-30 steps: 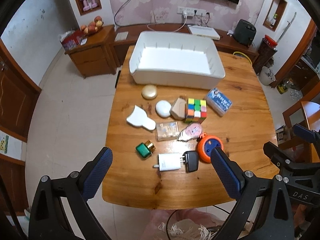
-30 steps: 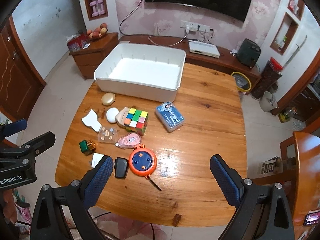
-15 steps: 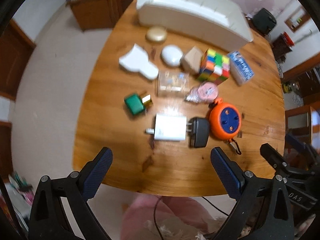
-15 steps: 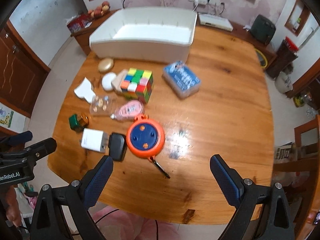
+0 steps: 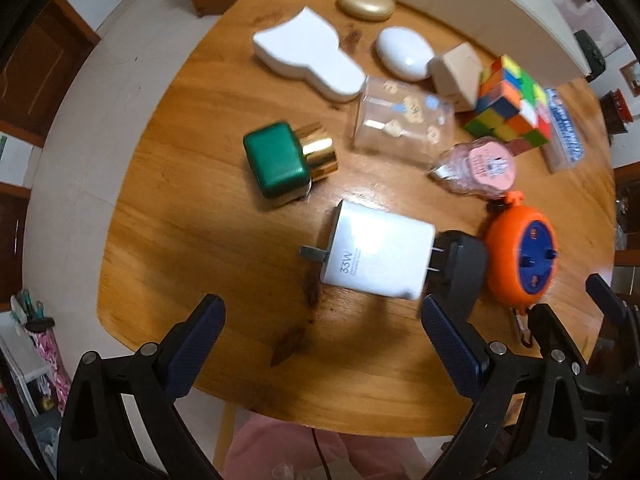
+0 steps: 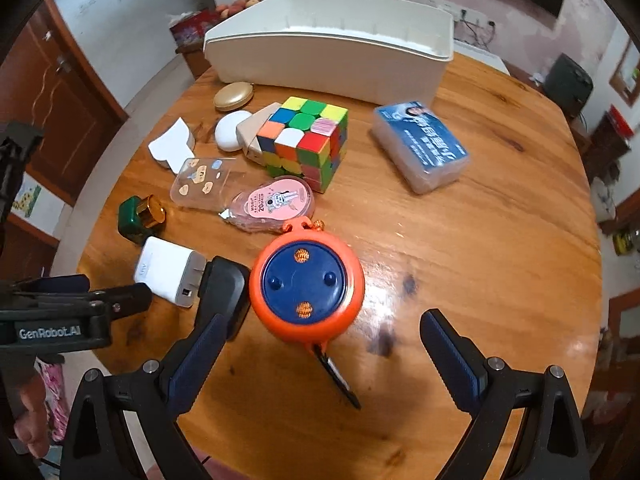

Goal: Organize rigid objects
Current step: 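Grasp the white charger with left tool while right tool grasps orange cable reel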

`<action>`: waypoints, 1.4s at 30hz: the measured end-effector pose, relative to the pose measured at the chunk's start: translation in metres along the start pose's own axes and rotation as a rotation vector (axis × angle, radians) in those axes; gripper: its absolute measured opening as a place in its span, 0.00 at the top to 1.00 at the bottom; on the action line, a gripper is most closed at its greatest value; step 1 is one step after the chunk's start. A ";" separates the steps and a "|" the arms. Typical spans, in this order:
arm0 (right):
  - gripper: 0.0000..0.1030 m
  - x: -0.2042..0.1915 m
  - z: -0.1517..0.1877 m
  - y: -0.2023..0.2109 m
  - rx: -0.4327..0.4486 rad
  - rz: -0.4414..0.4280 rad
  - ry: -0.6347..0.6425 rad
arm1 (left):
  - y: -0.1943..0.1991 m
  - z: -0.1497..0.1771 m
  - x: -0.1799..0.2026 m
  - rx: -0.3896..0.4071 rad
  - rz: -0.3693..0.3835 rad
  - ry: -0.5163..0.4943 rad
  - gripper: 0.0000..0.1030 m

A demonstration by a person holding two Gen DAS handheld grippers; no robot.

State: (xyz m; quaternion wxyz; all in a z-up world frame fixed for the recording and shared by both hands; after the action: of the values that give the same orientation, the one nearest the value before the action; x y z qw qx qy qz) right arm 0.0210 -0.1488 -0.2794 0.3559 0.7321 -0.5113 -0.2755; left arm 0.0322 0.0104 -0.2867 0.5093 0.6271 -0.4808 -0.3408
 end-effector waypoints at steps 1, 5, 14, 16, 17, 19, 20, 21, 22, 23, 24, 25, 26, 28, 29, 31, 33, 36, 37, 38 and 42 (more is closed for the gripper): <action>0.05 0.000 0.001 -0.002 -0.003 -0.004 0.006 | -0.003 0.001 0.000 -0.007 0.001 0.004 0.04; 0.05 0.000 0.005 -0.012 -0.014 -0.006 0.032 | -0.011 0.006 0.000 -0.020 -0.011 0.003 0.04; 0.05 0.007 0.005 -0.022 -0.016 -0.025 0.012 | 0.003 -0.007 0.004 0.041 -0.019 -0.041 0.04; 0.05 0.009 0.004 -0.026 -0.018 -0.023 0.004 | -0.001 -0.013 0.009 0.029 -0.025 -0.074 0.04; 0.05 0.011 0.004 -0.027 -0.019 -0.024 -0.002 | -0.003 -0.015 0.013 0.017 -0.032 -0.091 0.04; 0.05 0.012 0.004 -0.031 -0.026 -0.031 -0.017 | -0.013 -0.021 0.020 -0.017 -0.040 -0.137 0.04; 0.05 0.013 0.004 -0.032 -0.029 -0.033 -0.021 | -0.016 -0.022 0.023 -0.030 -0.053 -0.160 0.04; 0.05 0.014 0.004 -0.032 -0.029 -0.035 -0.024 | -0.020 -0.023 0.026 -0.047 -0.074 -0.199 0.04; 0.05 0.014 0.005 -0.033 -0.031 -0.036 -0.024 | -0.023 -0.022 0.028 -0.057 -0.083 -0.218 0.04; 0.05 0.014 0.005 -0.034 -0.035 -0.040 -0.025 | -0.025 -0.021 0.030 -0.065 -0.090 -0.231 0.04; 0.05 0.014 0.006 -0.034 -0.037 -0.043 -0.025 | -0.029 -0.021 0.030 -0.075 -0.092 -0.241 0.04; 0.05 0.013 0.008 -0.034 -0.038 -0.044 -0.025 | -0.030 -0.021 0.030 -0.076 -0.092 -0.238 0.04; 0.05 0.013 0.009 -0.035 -0.021 -0.035 -0.030 | -0.032 -0.022 0.028 -0.078 -0.087 -0.225 0.04; 0.06 0.013 0.011 -0.035 -0.018 -0.036 -0.031 | -0.036 -0.019 0.028 -0.077 -0.077 -0.208 0.06; 0.06 0.013 0.011 -0.036 -0.015 -0.040 -0.037 | -0.037 -0.020 0.027 -0.079 -0.066 -0.202 0.09; 0.06 0.012 0.011 -0.038 -0.014 -0.047 -0.044 | -0.037 -0.024 0.025 -0.077 -0.051 -0.198 0.11; 0.06 0.010 0.010 -0.040 -0.015 -0.047 -0.041 | -0.035 -0.013 0.026 -0.068 -0.049 -0.210 0.13; 0.06 0.008 0.009 -0.047 -0.021 -0.044 -0.035 | -0.034 -0.020 0.029 -0.062 -0.052 -0.228 0.13; 0.07 0.007 0.009 -0.048 -0.022 -0.047 -0.033 | -0.035 -0.023 0.028 -0.063 -0.053 -0.228 0.13; 0.08 0.006 0.008 -0.050 -0.024 -0.050 -0.032 | -0.035 -0.026 0.026 -0.063 -0.054 -0.225 0.14; 0.21 0.002 0.006 -0.055 -0.018 -0.077 -0.030 | -0.030 -0.032 0.029 -0.038 -0.046 -0.215 0.18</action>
State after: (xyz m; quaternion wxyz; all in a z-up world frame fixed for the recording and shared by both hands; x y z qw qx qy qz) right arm 0.0475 -0.1395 -0.3276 0.3436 0.7440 -0.4855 -0.3046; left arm 0.0780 -0.0063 -0.3059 0.4587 0.5879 -0.5117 -0.4269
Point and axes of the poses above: each gripper's, at about its wrist camera, not at the fingertips, and y roughly against the way its jaws point, x to its right, z to its underside, the point moved 2 cm from there along -y, roughly the way its jaws point, and after that the axes turned 12 degrees about x, right-handed, at the moved point
